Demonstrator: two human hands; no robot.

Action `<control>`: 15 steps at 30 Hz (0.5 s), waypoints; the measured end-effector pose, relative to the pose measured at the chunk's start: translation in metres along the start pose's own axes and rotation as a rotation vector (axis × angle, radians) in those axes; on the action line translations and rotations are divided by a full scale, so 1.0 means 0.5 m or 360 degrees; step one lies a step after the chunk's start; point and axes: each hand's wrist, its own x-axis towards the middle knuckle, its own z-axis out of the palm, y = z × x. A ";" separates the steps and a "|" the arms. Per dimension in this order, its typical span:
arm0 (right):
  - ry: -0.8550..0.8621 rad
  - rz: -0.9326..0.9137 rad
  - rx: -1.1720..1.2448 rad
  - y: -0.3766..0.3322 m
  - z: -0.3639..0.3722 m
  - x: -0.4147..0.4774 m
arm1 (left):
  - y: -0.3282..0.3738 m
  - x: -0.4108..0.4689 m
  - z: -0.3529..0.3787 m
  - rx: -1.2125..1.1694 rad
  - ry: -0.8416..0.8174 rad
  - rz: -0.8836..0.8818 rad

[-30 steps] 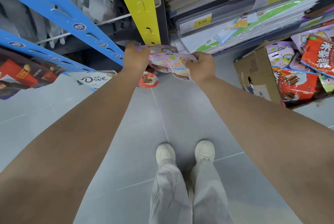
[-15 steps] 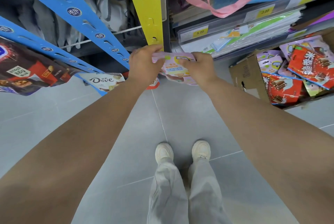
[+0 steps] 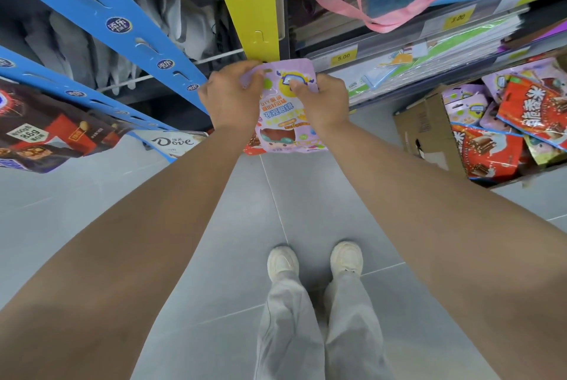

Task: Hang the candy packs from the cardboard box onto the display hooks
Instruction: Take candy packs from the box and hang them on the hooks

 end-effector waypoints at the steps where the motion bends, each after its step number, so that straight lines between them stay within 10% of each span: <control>1: 0.0013 -0.0010 0.0019 -0.001 0.001 0.003 | 0.001 0.003 0.004 0.0054 0.0004 0.0003; 15: 0.0216 -0.0226 -0.0035 0.000 0.016 0.031 | 0.022 0.025 0.046 -0.0019 0.0081 -0.0502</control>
